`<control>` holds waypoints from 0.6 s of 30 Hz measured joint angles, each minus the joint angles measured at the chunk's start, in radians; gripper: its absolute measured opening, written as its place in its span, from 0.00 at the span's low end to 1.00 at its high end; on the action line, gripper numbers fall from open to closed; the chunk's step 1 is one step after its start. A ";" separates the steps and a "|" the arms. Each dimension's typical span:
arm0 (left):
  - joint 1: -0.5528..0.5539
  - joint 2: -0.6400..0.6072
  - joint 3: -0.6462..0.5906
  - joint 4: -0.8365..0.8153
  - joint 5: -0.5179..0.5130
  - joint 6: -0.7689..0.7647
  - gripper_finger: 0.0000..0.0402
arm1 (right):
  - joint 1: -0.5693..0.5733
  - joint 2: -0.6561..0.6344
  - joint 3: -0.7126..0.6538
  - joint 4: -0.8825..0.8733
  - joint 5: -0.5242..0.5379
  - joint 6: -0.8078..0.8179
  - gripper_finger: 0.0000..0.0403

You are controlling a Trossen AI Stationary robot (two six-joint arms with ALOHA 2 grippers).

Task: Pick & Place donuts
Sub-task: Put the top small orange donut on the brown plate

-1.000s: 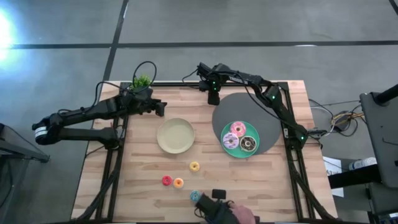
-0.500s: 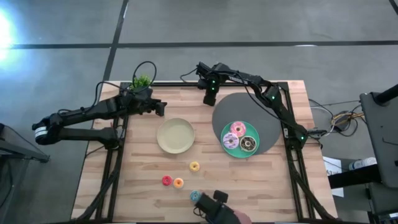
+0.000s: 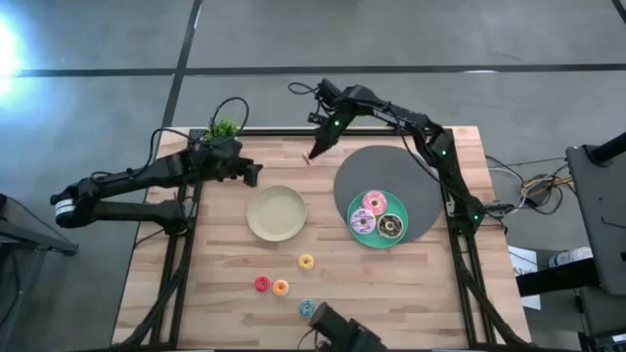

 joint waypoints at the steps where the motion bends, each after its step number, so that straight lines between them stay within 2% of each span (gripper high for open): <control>1: 0.000 0.000 0.000 0.004 0.056 0.022 0.46 | 0.014 -0.002 -0.001 0.000 -0.071 0.018 0.02; 3: 0.000 0.000 0.000 0.030 0.194 0.078 0.46 | 0.051 -0.006 -0.001 0.006 -0.160 0.034 0.02; 5: 0.000 0.002 0.000 0.068 0.339 0.133 0.46 | 0.096 -0.012 -0.001 0.007 -0.178 0.041 0.02; 6: 0.000 0.005 0.000 0.091 0.378 0.160 0.46 | 0.118 -0.013 -0.001 0.007 -0.201 0.036 0.02; 8: 0.001 0.011 0.000 0.131 0.402 0.229 0.46 | 0.166 -0.014 -0.001 0.008 -0.249 0.007 0.02; 12: 0.002 0.013 0.000 0.187 0.463 0.378 0.46 | 0.233 -0.026 0.001 0.011 -0.247 -0.009 0.02; 18: 0.000 0.013 0.000 0.315 0.482 0.432 0.46 | 0.265 -0.030 0.001 0.082 -0.221 0.021 0.02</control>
